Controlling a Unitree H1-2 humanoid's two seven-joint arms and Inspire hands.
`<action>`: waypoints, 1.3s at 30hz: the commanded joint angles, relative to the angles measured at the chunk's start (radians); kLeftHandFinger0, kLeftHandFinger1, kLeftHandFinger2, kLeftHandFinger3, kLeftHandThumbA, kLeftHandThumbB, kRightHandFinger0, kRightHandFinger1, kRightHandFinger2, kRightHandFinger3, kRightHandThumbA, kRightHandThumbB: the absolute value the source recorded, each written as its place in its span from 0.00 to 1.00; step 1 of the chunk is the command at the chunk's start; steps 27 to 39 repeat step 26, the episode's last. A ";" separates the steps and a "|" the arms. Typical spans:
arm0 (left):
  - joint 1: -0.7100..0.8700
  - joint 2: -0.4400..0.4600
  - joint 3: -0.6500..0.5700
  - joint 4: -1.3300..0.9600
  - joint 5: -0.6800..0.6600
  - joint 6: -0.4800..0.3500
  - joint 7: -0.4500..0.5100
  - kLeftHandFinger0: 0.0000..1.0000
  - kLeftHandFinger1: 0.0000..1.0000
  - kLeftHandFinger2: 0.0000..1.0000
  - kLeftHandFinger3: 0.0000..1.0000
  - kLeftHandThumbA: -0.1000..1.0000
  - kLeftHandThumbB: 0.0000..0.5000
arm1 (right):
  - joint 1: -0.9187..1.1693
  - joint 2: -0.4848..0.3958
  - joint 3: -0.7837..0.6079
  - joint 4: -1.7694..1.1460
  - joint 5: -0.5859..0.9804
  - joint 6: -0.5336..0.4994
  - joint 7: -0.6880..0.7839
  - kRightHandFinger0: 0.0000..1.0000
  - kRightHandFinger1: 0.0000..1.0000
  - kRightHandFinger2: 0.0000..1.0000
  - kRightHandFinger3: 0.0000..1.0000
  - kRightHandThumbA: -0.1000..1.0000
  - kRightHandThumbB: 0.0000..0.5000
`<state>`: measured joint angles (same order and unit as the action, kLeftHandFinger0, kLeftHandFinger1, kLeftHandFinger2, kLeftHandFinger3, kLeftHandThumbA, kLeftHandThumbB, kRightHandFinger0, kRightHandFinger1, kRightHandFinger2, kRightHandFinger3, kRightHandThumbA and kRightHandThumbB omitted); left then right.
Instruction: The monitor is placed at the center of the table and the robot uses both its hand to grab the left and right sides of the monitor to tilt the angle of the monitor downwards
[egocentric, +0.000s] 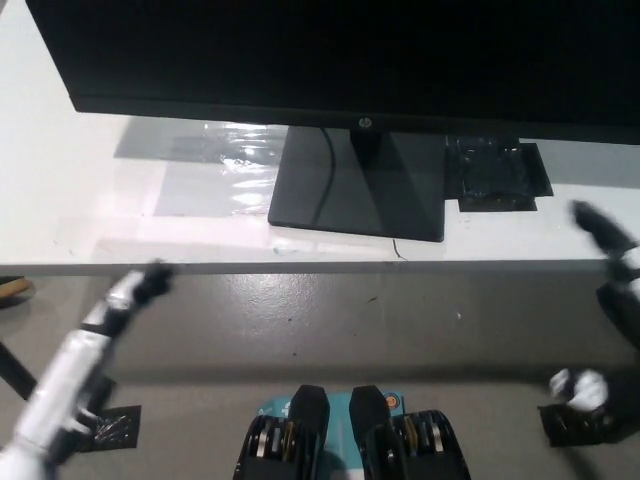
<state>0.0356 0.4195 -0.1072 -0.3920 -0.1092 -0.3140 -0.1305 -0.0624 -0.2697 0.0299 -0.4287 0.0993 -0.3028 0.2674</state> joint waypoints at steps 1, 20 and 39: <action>-0.009 -0.029 -0.019 0.032 -0.051 0.024 -0.044 1.00 1.00 1.00 1.00 1.00 0.86 | 0.012 0.073 0.047 0.065 -0.016 -0.128 -0.009 1.00 1.00 1.00 1.00 0.92 0.99; -0.137 -0.141 0.050 0.606 0.141 -0.139 0.026 1.00 1.00 1.00 1.00 1.00 0.52 | -0.182 0.179 0.087 0.832 -0.196 -0.167 -0.253 1.00 1.00 1.00 1.00 0.94 0.87; -0.157 -0.150 0.056 0.648 0.152 -0.144 0.019 1.00 1.00 1.00 1.00 1.00 0.42 | -0.218 0.176 0.096 0.927 -0.193 -0.167 -0.282 1.00 1.00 1.00 1.00 0.90 0.81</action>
